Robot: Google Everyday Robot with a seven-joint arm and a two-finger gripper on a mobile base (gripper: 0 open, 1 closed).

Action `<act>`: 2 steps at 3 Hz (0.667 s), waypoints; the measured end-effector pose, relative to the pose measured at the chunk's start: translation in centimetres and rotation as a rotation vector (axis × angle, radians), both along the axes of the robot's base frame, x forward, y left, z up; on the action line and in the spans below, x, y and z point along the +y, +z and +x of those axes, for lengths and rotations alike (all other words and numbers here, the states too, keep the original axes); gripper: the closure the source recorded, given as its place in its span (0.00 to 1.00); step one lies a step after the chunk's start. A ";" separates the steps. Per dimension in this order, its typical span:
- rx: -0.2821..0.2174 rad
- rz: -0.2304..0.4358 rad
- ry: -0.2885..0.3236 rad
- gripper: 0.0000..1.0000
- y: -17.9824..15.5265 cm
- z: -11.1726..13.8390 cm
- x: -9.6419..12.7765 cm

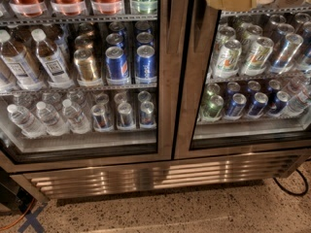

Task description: Open right fridge door

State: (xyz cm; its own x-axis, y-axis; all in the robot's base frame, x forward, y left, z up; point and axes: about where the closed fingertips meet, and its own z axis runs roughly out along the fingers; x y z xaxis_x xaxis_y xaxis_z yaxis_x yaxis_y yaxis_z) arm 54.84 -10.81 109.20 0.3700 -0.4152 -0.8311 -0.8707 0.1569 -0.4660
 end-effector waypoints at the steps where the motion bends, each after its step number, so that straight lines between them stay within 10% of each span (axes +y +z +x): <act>1: 0.006 0.000 -0.008 1.00 -0.1 -0.1 0.1; 2: 0.011 0.014 -0.017 1.00 0.3 -0.1 0.2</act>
Offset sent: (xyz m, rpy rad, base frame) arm -0.2550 0.0244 -0.0349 -0.0235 0.3405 -0.5075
